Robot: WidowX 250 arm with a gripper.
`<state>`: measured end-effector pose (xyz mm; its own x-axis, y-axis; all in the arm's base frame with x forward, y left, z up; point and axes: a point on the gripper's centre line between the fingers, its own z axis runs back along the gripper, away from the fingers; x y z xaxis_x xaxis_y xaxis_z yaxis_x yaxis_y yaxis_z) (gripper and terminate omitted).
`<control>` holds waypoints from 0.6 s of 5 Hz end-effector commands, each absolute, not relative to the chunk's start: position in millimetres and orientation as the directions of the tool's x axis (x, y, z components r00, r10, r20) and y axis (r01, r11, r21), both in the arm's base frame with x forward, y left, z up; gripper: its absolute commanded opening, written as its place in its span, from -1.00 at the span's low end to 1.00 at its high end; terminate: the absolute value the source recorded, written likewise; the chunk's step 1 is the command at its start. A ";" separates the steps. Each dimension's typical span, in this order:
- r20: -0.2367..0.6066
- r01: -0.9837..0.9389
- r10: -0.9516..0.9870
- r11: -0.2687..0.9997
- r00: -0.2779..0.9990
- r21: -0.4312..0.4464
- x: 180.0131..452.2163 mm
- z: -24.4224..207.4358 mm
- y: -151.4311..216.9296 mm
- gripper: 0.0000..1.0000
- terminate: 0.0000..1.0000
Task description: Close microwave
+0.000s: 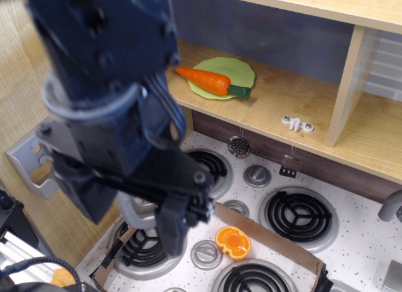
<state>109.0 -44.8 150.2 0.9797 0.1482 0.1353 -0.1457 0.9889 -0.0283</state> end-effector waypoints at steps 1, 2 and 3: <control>0.159 -0.079 0.081 0.997 0.984 -0.015 139.6 135.2 -53.7 1.00 -1.00; 0.158 -0.058 0.062 0.998 0.985 -0.030 151.3 126.3 -47.9 1.00 -1.00; 0.163 -0.043 0.046 0.999 0.985 -0.023 159.4 125.0 -43.0 1.00 -1.00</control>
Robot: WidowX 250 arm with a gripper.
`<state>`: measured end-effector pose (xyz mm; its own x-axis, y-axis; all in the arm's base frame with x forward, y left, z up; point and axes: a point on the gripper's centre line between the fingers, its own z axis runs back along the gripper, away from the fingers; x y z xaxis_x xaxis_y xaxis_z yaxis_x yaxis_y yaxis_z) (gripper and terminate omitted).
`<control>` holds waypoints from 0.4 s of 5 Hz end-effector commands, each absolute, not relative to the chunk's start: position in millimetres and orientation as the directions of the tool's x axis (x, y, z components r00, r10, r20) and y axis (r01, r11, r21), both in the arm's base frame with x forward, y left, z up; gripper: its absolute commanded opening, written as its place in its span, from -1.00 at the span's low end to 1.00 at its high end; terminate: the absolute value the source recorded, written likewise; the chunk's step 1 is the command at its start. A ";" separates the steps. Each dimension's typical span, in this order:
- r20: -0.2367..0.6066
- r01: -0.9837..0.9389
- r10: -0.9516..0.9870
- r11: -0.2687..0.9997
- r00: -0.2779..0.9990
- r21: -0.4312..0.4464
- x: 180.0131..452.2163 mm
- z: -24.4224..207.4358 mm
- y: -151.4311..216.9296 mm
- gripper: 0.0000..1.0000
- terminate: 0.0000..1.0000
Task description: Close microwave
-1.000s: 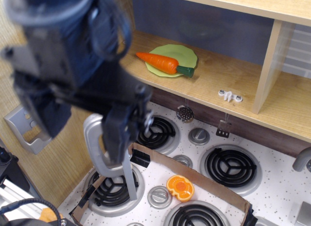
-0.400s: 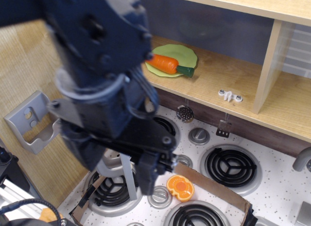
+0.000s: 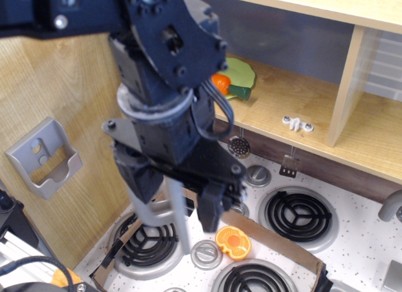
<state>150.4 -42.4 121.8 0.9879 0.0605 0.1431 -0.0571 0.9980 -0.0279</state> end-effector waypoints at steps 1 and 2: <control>0.164 -0.054 0.058 0.998 0.985 -0.028 158.8 123.9 -44.9 1.00 -1.00; 0.167 -0.015 0.019 1.000 0.986 -0.028 173.9 129.0 -49.3 1.00 -1.00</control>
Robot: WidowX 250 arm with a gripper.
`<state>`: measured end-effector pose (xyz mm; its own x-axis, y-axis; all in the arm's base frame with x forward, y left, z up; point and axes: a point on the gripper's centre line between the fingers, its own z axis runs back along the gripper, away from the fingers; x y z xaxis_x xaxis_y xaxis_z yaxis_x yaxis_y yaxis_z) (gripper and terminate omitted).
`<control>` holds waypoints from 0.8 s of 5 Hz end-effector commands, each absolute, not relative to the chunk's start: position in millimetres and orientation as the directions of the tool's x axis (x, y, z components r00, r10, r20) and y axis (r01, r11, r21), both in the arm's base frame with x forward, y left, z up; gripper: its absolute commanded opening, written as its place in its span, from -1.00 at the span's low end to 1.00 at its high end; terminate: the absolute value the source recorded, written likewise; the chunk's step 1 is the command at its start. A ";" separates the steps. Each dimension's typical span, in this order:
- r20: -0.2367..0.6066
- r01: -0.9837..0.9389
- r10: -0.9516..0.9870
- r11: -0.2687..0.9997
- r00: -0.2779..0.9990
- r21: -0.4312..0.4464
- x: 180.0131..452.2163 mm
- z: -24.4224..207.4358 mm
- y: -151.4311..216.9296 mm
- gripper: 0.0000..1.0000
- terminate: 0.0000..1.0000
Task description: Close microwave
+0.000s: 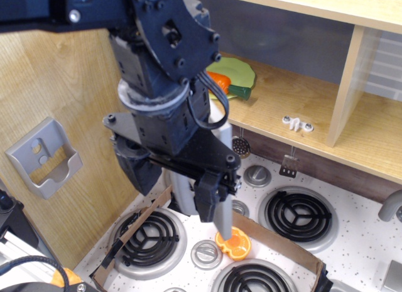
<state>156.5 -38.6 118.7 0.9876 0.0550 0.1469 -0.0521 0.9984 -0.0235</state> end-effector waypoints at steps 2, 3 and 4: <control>0.204 0.077 -0.073 0.997 0.976 -0.013 217.8 133.3 -71.3 1.00 -1.00; 0.211 0.104 -0.101 0.995 0.972 -0.007 226.8 132.7 -74.2 1.00 -1.00; 0.208 0.125 -0.120 0.992 0.971 -0.014 236.1 131.3 -76.2 1.00 -1.00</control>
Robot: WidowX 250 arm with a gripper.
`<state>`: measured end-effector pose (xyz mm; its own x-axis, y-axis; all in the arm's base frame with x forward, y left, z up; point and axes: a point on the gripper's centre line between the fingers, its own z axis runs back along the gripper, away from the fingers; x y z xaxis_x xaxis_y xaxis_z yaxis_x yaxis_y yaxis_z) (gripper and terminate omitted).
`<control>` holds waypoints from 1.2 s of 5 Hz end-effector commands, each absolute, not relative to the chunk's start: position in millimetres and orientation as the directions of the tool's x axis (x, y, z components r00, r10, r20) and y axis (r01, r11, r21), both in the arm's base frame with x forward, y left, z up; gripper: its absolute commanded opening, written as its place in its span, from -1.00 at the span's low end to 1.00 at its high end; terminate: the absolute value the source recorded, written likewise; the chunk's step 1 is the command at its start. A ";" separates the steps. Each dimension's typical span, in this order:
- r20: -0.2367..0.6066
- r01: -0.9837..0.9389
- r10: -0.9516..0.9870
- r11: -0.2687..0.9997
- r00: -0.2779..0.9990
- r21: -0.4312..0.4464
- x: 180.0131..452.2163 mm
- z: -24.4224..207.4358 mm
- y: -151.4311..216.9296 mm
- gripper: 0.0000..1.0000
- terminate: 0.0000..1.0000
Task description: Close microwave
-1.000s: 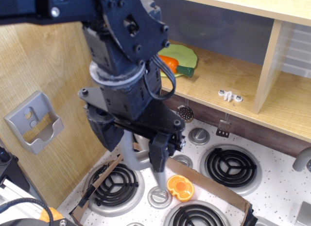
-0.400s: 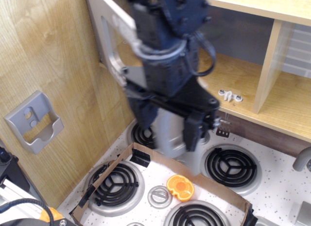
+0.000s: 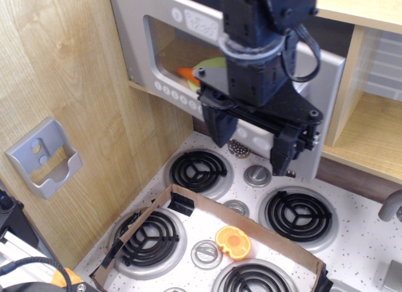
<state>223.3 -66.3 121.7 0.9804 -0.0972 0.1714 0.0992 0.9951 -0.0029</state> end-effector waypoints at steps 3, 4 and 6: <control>0.221 0.212 -0.203 0.977 0.954 -0.017 280.3 129.9 -78.3 1.00 -1.00; 0.226 0.231 -0.224 0.973 0.948 -0.005 289.1 130.8 -81.0 1.00 -1.00; 0.240 0.282 -0.274 0.959 0.931 0.003 310.2 136.8 -92.5 1.00 -1.00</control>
<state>310.1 -84.7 123.3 0.9411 -0.2717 0.2011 0.2772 0.9608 0.0005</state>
